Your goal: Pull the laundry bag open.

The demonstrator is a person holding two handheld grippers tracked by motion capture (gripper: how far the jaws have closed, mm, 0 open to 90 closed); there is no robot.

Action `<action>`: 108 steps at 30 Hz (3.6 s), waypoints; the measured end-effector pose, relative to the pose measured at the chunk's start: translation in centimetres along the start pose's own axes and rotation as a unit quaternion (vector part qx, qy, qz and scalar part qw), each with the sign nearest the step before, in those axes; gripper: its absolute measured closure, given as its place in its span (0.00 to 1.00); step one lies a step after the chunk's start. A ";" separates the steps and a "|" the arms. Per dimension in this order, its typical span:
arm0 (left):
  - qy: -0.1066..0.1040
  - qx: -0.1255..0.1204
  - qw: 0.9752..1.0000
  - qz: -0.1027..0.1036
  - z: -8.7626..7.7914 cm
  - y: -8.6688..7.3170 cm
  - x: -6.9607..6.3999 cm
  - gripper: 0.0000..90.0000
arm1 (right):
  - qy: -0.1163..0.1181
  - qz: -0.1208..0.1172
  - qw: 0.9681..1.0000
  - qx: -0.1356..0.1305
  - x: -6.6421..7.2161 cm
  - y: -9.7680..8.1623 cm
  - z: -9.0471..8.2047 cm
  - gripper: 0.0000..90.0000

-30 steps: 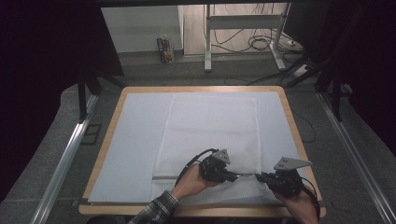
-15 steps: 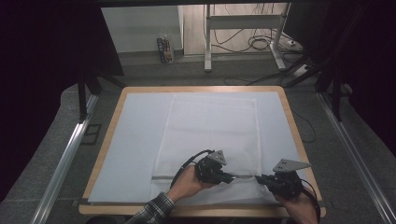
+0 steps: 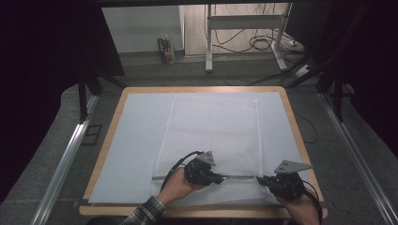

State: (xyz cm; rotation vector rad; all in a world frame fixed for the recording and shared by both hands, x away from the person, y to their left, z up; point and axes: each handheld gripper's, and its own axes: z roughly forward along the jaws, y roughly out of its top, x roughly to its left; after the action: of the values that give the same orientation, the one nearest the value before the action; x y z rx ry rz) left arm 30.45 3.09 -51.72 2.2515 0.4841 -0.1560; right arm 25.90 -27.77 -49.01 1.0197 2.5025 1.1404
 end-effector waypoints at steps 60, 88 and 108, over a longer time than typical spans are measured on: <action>0.043 -0.005 0.996 -0.079 -7.5 -7.9 1.3 0.97 | -0.007 -0.002 1.000 -0.001 -0.2 -0.3 -0.3 0.95; 0.076 -0.020 0.988 -0.130 -11.6 -12.1 1.8 0.97 | -0.016 0.003 1.000 0.006 -0.5 -0.5 -0.4 0.95; 0.108 -0.029 0.981 -0.159 -14.3 -14.7 1.6 0.97 | -0.022 0.005 1.000 0.018 -0.5 -0.6 -0.2 0.95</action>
State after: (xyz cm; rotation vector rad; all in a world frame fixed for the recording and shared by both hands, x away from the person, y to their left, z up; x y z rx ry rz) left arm 25.54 23.05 -52.95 2.1313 0.9536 -0.0601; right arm 25.92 -28.49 -49.34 1.0552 2.4954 1.0683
